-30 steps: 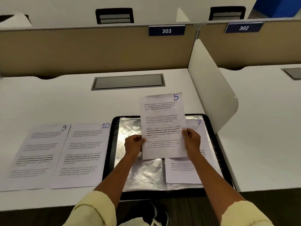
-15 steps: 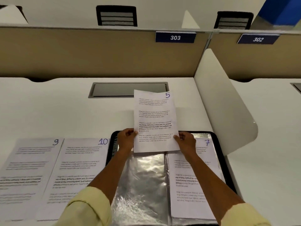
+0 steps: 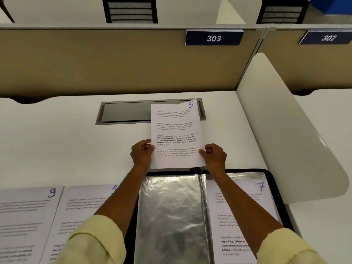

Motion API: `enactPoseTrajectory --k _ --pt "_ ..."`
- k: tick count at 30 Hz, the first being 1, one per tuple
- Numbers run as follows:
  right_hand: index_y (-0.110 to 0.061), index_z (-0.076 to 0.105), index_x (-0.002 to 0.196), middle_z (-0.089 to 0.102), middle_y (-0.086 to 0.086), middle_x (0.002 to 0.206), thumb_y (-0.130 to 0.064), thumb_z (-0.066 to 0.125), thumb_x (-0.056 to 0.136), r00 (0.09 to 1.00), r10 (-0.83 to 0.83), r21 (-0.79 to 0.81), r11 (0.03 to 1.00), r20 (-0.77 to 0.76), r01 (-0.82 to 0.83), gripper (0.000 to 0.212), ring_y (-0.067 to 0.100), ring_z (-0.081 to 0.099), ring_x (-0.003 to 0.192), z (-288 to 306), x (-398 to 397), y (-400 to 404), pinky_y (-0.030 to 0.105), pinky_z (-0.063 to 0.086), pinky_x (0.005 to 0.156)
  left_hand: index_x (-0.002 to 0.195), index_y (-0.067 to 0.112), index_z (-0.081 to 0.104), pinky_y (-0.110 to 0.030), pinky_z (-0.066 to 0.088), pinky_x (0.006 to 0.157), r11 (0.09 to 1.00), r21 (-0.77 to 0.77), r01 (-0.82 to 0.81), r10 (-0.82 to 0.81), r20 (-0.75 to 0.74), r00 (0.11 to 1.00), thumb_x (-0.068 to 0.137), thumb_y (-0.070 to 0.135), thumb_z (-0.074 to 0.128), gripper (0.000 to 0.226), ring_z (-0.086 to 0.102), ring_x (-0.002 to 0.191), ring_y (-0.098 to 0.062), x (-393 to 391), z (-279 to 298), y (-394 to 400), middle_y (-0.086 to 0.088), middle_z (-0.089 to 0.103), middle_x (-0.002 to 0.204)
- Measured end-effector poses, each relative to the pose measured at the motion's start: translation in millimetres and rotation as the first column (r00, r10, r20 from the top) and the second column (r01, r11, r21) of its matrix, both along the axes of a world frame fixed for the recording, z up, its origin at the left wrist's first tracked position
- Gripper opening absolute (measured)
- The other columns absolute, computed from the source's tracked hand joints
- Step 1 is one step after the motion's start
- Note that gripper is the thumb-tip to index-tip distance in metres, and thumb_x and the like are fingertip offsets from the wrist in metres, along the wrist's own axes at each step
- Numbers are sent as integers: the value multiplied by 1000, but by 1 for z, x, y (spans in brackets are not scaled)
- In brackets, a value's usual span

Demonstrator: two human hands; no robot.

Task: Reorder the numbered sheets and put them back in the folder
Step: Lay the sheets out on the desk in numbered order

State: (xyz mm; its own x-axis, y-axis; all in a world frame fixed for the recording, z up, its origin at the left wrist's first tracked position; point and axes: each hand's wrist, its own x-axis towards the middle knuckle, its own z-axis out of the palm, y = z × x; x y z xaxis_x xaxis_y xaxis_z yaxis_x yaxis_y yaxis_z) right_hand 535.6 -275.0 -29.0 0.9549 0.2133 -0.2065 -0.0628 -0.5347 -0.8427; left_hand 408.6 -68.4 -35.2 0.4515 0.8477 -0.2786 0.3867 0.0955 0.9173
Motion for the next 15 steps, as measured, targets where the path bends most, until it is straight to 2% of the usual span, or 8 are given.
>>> enactPoseTrajectory --k 2,6,15 --pt "-4 67 103 64 1 86 -14 76 88 1000 14 -8 1000 15 -14 20 14 60 79 -4 2 8 15 49 73 119 6 69 -34 53 96 999 51 -11 12 -31 999 88 2 69 31 65 88 -19 5 -2 5 -9 71 97" --pt "-3 67 107 68 5 93 -15 76 88 999 31 -20 999 24 -31 24 15 61 82 -12 6 24 15 45 72 114 5 71 -39 53 97 993 113 -20 28 -69 997 86 2 71 28 67 92 -25 12 -9 21 -13 72 101" --pt "-2 63 120 70 13 109 -14 76 88 999 6 -87 996 45 -2 36 19 62 89 -25 4 37 23 46 81 119 4 68 -36 50 100 988 135 77 -54 -167 984 81 -1 74 38 65 96 -25 19 -16 34 -14 70 105"
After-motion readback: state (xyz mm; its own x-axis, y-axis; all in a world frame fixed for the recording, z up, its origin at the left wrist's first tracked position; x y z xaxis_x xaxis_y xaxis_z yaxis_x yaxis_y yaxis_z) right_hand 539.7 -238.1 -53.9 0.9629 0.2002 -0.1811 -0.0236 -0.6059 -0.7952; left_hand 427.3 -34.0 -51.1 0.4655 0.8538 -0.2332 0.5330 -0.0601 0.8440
